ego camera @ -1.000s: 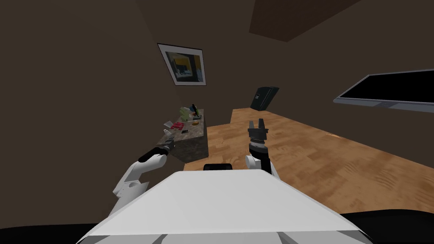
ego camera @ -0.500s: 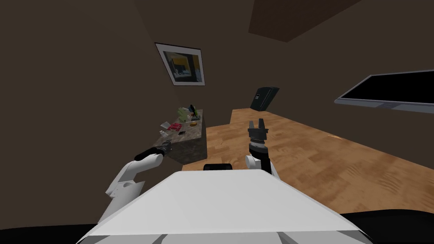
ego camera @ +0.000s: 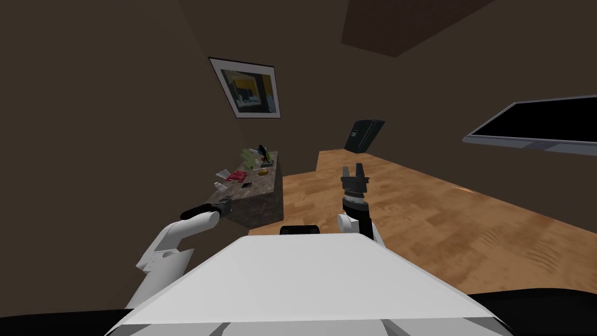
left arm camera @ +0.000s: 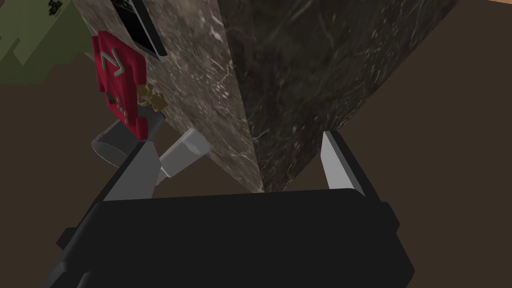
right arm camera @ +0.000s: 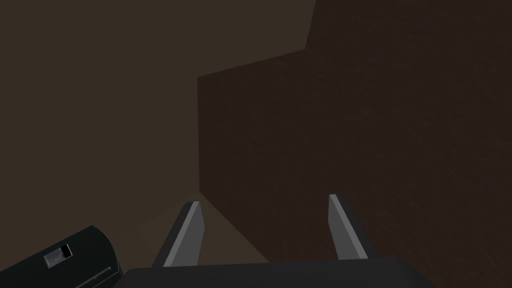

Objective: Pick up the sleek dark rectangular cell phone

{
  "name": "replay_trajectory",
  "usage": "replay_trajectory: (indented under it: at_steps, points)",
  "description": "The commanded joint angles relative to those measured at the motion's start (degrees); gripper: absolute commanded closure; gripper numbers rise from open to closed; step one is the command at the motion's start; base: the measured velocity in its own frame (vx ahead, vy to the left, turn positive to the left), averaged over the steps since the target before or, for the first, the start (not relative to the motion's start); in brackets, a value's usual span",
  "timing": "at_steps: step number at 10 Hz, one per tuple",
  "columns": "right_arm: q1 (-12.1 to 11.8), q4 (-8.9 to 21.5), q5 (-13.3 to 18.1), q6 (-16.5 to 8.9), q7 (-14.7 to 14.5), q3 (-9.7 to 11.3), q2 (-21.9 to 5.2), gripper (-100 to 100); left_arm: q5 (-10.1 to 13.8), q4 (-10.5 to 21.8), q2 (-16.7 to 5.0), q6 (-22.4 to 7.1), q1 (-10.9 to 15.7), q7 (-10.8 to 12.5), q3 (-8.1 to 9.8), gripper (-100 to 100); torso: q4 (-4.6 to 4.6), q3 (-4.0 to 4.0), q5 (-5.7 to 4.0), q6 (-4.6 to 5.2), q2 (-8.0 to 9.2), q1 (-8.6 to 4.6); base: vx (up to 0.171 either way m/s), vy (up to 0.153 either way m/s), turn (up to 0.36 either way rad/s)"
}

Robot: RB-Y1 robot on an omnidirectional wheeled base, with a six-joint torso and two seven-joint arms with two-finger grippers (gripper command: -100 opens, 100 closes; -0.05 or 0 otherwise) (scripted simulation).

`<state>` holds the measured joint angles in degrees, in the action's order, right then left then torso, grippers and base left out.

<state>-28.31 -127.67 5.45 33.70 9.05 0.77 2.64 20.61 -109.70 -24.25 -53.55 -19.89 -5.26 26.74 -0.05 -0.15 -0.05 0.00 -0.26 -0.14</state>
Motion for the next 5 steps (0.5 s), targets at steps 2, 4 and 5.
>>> replay_trajectory:
  at_steps: [2, 4, 5]
  points:
    - [0.0, 0.0, 0.0, 0.0, 0.0, 0.0, 0.0, 0, 0.57, 0.51, -0.75, -3.91, 0.16, -0.29, 0.84, -100, -0.01, -0.03, -0.01, 0.0, -0.03, 0.0, 0.062, -0.041, 0.006]
    - [0.0, 0.0, 0.0, 0.0, 0.0, 0.0, 0.0, 0, 1.26, 1.75, -1.97, -7.68, 0.58, -0.86, 2.29, -100, -0.01, -0.03, 0.0, 0.0, -0.06, 0.0, 0.093, -0.058, 0.004]
    - [0.0, 0.0, 0.0, 0.0, 0.0, 0.0, 0.0, 0, 1.26, 1.75, -1.97, -8.11, 0.58, -0.86, 2.29, -100, -0.03, -0.06, -0.01, 0.0, -0.08, -0.01, 0.04, -0.025, 0.003]
